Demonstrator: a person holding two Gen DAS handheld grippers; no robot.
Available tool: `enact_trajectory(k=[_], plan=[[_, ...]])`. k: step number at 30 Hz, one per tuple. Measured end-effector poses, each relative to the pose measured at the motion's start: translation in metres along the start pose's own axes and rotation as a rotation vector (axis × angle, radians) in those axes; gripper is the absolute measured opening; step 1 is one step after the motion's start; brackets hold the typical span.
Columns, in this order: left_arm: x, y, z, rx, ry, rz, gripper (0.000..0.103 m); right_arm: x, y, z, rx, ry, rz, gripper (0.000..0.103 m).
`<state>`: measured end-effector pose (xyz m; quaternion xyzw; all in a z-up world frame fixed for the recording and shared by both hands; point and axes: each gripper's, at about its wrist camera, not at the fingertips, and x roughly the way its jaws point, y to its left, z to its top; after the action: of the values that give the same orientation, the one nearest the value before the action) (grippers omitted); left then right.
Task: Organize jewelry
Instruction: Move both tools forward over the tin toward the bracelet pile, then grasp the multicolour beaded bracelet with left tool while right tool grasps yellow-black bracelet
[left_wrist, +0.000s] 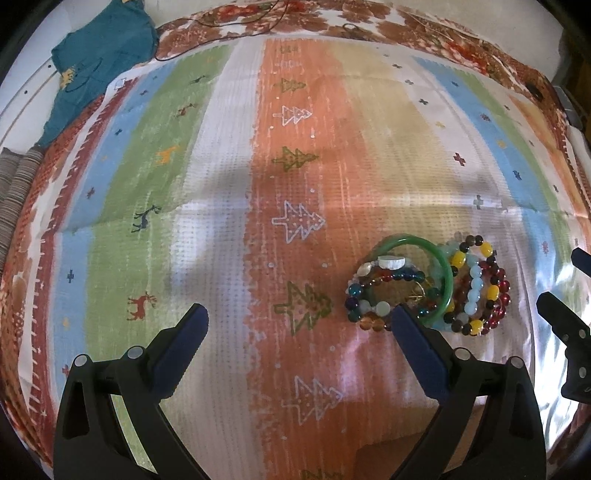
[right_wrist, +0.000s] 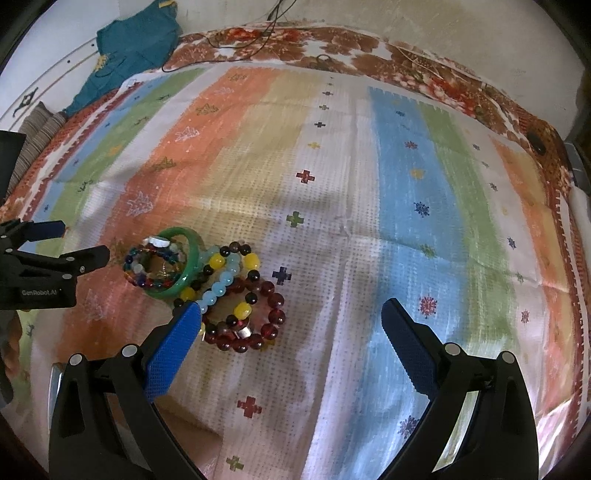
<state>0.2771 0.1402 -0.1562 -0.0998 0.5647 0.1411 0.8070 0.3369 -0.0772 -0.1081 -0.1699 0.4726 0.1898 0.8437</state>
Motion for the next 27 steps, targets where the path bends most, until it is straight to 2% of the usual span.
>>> enact_trajectory(k=[6,14,17,23,25,27], plan=[[0.009,-0.001,0.004,0.008,0.012,-0.002,0.096,0.01,-0.001,0.007,0.014,0.017,0.01,0.099],[0.017,0.003,0.006,-0.004,0.028,-0.023,0.084,0.024,0.003,0.013,0.013,0.033,0.018,0.099],[0.02,0.003,0.007,-0.004,0.034,-0.027,0.081,0.03,0.003,0.016,0.02,0.039,0.013,0.084],[0.022,0.0,0.009,0.013,0.038,-0.047,0.08,0.04,0.009,0.018,-0.007,0.065,0.014,0.083],[0.025,-0.003,0.01,0.025,0.043,-0.044,0.075,0.042,0.011,0.019,-0.008,0.068,0.022,0.076],[0.028,-0.004,0.011,0.034,0.048,-0.028,0.072,0.046,0.011,0.02,-0.003,0.078,0.034,0.063]])
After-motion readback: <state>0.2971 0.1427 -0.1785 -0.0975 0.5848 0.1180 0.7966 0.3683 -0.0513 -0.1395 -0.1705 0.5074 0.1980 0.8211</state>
